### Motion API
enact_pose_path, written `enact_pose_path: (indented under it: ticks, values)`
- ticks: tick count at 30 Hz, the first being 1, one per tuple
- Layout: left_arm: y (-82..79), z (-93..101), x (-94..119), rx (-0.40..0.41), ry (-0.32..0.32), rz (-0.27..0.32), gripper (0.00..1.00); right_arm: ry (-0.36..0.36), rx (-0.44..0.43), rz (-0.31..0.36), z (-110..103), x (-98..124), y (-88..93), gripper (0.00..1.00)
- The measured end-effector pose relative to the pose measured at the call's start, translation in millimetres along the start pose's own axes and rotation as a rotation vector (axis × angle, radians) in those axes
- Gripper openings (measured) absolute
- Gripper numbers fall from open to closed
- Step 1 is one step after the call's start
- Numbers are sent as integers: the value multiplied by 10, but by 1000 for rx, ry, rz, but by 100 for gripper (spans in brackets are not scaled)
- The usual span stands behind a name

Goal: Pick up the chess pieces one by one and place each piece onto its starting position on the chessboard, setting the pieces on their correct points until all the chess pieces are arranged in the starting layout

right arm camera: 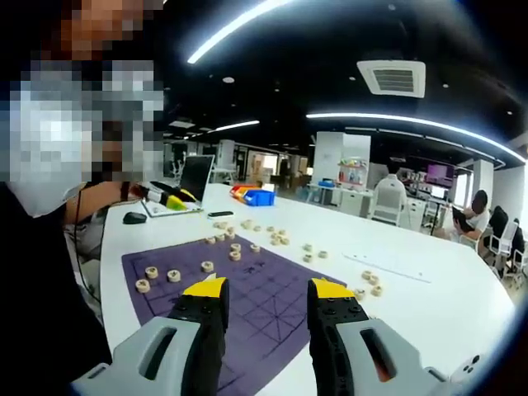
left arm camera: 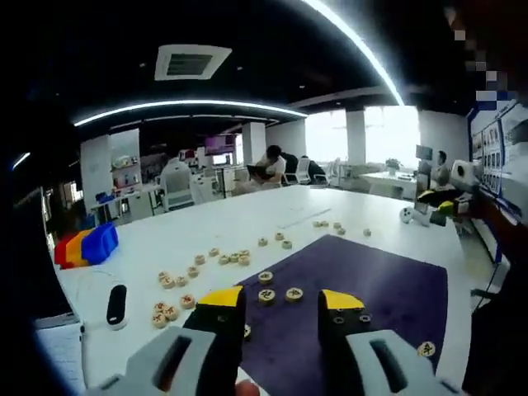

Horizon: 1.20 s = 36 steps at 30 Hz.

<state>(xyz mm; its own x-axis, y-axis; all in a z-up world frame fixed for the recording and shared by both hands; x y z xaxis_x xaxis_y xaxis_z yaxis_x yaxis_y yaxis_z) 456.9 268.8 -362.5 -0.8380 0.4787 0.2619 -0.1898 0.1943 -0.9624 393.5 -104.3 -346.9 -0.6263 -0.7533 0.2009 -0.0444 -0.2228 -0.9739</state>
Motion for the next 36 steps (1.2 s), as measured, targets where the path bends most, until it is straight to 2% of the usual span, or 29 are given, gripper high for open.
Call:
enact_pose_path:
  ticks: [3,8,12,16,22,29,36]
  values:
    - [-22,44,194,31,4,61,36,-3,3,-3,-6,-19,-11,39]
    - [-86,34,402,37,-31,137,37,-9,7,-6,-18,-62,-29,39]
    - [-177,-5,657,109,-84,229,37,-14,11,-5,-28,-84,-43,39]
    - [-128,50,723,84,-93,230,37,-4,5,3,-7,-81,-55,39]
    - [-55,30,678,113,-103,211,37,-11,9,-2,-26,-98,-50,39]
    - [-94,14,643,117,-105,212,37,-1,4,0,-10,-59,-39,39]
    - [-56,25,567,89,-119,177,37,-3,6,-3,-12,-58,-34,39]
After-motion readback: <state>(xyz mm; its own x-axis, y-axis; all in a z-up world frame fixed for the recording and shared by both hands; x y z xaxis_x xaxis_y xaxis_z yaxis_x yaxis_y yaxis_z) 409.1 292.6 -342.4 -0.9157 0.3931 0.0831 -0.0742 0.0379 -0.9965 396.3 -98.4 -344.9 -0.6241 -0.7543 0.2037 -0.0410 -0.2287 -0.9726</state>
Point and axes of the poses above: the point that each gripper's makers call its tool centre point, and the gripper's own axes: x roughly backward along the fingers, z roughly to its right, y roughly out of its underside, the point moved 3 cm from there along x, roughly backward along the fingers, and after that the axes turned 9 degrees about -y, right-handed, at the moved point
